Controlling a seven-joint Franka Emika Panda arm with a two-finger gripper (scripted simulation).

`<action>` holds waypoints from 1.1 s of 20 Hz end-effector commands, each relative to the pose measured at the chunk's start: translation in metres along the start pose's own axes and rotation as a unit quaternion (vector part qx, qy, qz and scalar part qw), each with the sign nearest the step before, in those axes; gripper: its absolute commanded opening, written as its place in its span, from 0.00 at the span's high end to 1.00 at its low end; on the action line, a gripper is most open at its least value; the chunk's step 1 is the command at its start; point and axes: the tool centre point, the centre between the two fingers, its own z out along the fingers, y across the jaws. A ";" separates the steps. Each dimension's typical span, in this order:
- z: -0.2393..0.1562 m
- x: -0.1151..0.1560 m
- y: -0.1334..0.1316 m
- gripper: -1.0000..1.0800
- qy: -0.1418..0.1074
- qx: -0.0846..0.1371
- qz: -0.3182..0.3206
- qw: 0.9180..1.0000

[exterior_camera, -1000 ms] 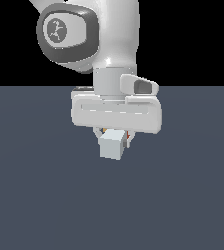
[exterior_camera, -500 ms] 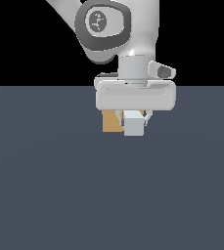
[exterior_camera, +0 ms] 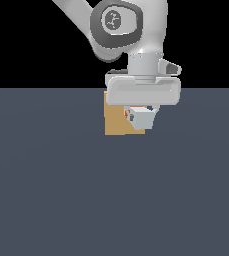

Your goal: Insert the peg into the horizontal hole in a box.

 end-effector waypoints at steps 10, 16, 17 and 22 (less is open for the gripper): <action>0.000 0.001 0.001 1.00 0.000 0.000 -0.002 1.000; -0.005 0.001 0.003 1.00 0.000 -0.004 -0.003 1.000; -0.003 0.001 0.002 1.00 0.000 -0.001 -0.003 1.000; -0.003 0.012 0.001 1.00 0.000 -0.002 -0.003 1.000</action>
